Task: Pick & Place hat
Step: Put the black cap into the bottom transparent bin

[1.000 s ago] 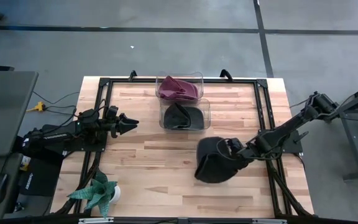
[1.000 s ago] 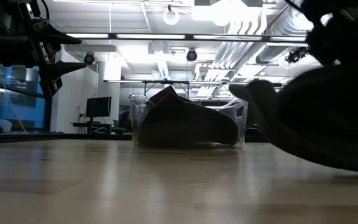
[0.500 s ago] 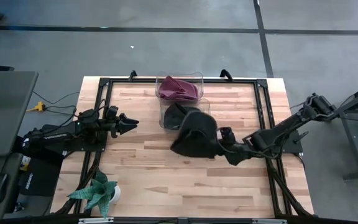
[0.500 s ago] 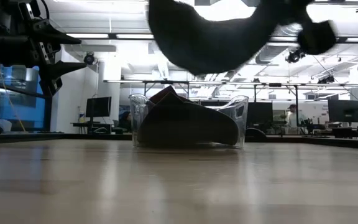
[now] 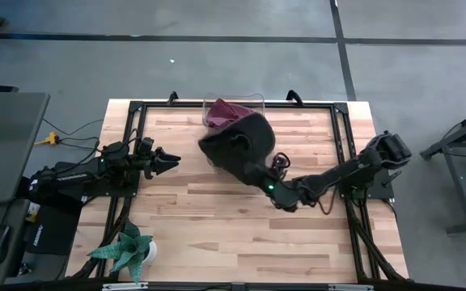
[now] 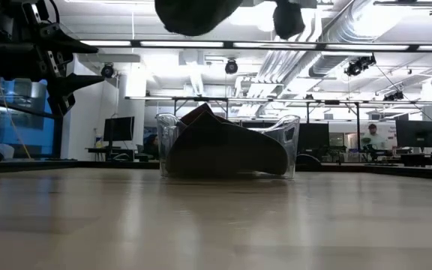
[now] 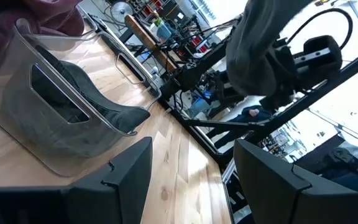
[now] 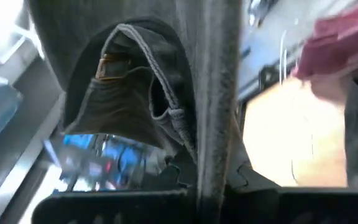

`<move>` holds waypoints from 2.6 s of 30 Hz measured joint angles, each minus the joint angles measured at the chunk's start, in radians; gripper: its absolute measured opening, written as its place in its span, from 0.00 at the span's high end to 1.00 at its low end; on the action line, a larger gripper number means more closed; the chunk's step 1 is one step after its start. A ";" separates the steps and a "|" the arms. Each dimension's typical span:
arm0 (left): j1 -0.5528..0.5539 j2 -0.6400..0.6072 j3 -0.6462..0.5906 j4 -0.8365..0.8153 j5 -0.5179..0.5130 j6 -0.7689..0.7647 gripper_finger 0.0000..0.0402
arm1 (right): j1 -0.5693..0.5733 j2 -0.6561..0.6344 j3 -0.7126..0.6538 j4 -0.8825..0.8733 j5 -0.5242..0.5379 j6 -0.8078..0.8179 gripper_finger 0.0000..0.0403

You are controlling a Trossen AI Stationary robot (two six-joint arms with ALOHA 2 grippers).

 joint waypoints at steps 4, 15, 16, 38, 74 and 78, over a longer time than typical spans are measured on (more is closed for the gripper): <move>0.000 0.000 0.000 0.000 0.000 0.000 0.46 | -0.024 0.086 0.046 0.118 0.074 -0.060 0.99; 0.000 0.000 0.000 0.000 0.000 0.000 0.46 | -0.048 0.304 0.049 0.669 0.234 -0.171 0.99; 0.000 0.000 0.000 0.000 0.000 0.000 0.46 | -0.048 0.322 0.049 0.720 0.252 -0.183 0.99; 0.000 0.000 0.000 0.000 0.000 0.000 0.46 | -0.072 0.563 0.225 1.056 0.412 -0.357 0.99; 0.000 0.000 0.000 0.000 0.000 0.000 0.46 | -0.114 0.582 0.244 0.858 0.413 -0.366 0.99; 0.000 0.000 0.000 0.000 0.000 0.000 0.46 | -0.125 0.582 0.248 0.769 0.412 -0.350 0.99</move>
